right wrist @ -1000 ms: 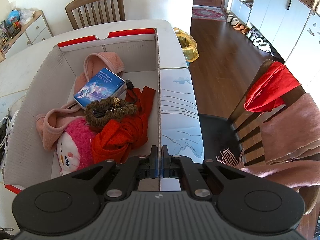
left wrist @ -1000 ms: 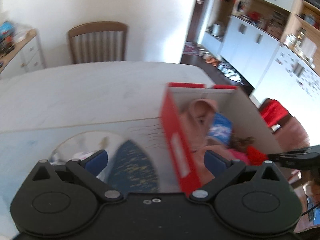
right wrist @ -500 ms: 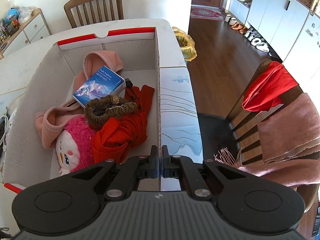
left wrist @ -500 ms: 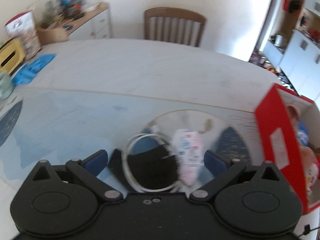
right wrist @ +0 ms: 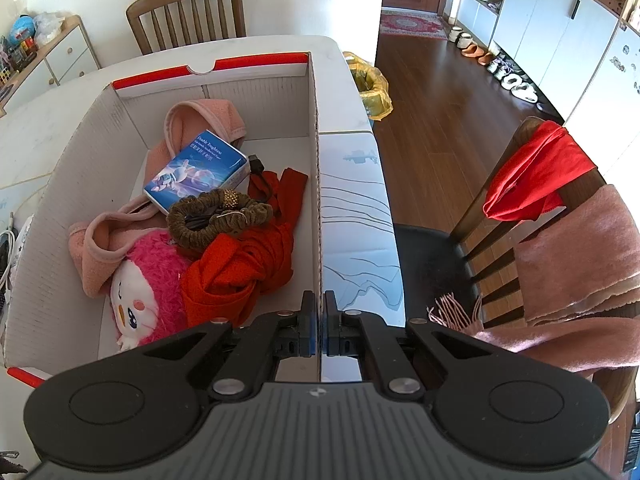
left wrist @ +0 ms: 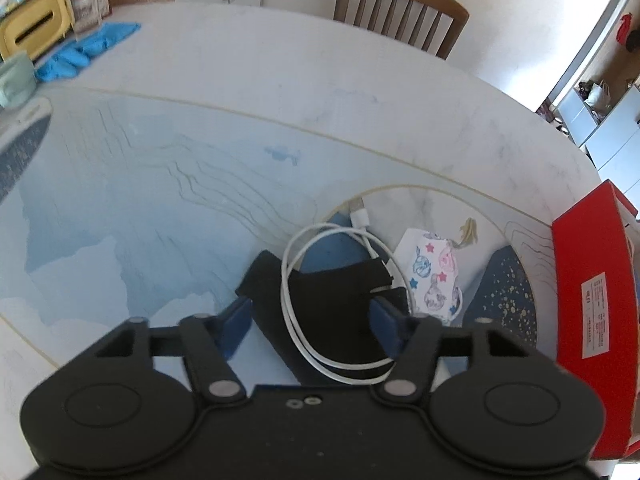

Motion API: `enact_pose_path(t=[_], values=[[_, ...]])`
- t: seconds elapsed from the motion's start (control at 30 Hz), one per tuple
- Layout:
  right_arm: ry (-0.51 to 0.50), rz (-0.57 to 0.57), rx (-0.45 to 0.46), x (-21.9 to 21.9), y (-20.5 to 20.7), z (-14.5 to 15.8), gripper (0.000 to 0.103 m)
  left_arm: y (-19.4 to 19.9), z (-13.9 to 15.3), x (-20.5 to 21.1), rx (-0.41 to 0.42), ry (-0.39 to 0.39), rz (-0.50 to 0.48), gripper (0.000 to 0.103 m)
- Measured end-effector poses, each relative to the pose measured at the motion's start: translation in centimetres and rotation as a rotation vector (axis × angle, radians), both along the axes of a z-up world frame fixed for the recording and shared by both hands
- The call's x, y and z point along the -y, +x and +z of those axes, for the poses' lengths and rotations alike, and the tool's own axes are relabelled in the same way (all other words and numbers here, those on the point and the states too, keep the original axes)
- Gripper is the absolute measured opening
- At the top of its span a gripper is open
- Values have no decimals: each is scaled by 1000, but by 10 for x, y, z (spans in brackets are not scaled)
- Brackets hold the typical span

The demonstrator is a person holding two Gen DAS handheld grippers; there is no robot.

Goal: Organize objects
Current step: 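Move the left gripper to the white USB cable on the table, then close the left gripper on the white cable and lift it, then carry the white cable with the left gripper into the box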

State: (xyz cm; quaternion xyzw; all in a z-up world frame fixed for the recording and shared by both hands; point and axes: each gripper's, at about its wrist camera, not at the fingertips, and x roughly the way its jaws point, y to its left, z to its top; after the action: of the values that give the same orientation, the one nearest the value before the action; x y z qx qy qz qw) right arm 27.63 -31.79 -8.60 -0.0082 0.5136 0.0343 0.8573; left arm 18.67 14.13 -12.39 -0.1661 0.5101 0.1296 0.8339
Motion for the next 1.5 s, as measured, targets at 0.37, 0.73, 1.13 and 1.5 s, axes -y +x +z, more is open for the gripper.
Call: enact_pose_path(t=[0.37,0.73,1.13,1.5], values=[[1,-1,-1,0,0,0,2,9,-16,-4,-49,-76,45,40],[2,-2,-5,-1,-1,-1,2,10,-24,-4,-85,-34,40,10],[-1,-2,-6,-2,-1,-2,2,5,2,7,0,11,3,0],[1,-3,-8,-2,-1,-2,2,5,53,42,135,-12,-128,0]])
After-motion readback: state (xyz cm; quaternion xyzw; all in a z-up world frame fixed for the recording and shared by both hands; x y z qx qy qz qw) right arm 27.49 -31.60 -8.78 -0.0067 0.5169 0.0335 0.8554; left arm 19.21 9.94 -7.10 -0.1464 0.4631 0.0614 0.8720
